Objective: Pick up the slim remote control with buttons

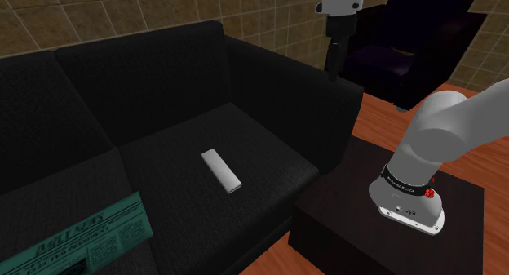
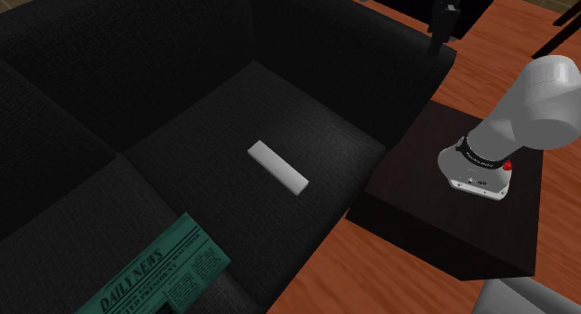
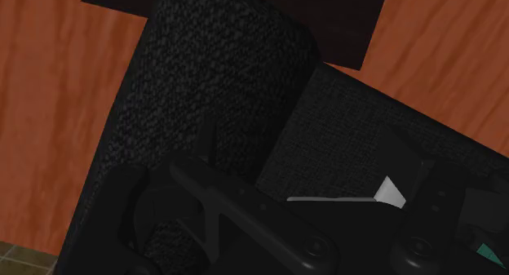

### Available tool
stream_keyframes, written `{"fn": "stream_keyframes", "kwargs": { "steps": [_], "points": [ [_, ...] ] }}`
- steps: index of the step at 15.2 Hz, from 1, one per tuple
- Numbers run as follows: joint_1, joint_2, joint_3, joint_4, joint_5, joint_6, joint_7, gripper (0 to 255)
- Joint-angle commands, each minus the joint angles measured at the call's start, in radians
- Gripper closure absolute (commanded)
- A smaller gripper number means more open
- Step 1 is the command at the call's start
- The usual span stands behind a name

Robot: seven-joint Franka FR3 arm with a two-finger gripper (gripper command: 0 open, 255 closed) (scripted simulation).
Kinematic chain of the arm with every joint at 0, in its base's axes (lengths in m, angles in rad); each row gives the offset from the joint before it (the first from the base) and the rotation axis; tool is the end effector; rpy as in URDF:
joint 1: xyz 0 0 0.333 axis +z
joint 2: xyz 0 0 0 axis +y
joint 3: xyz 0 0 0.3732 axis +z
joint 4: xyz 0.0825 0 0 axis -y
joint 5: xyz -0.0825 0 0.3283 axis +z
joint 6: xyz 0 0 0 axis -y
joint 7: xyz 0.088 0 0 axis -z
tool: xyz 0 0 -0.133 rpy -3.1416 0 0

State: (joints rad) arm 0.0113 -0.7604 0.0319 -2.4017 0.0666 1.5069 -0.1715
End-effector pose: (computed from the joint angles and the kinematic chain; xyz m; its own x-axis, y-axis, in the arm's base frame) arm 0.2047 0.0216 0.5758 0.9707 0.2053 -0.1246 0.1982 -0.9779 -0.0667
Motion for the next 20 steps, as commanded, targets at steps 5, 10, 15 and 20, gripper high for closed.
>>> {"fn": "stream_keyframes", "kwargs": {
  "steps": [5,10,15,20],
  "points": [
    [0.019,0.045,0.076,-0.051,0.051,0.124,0.087,0],
    [0.04,0.142,0.171,-0.081,0.101,0.287,0.194,0],
    [0.05,0.278,0.267,-0.072,0.123,0.45,0.305,0],
    [0.045,0.448,0.36,-0.024,0.098,0.603,0.431,0]
  ]
}}
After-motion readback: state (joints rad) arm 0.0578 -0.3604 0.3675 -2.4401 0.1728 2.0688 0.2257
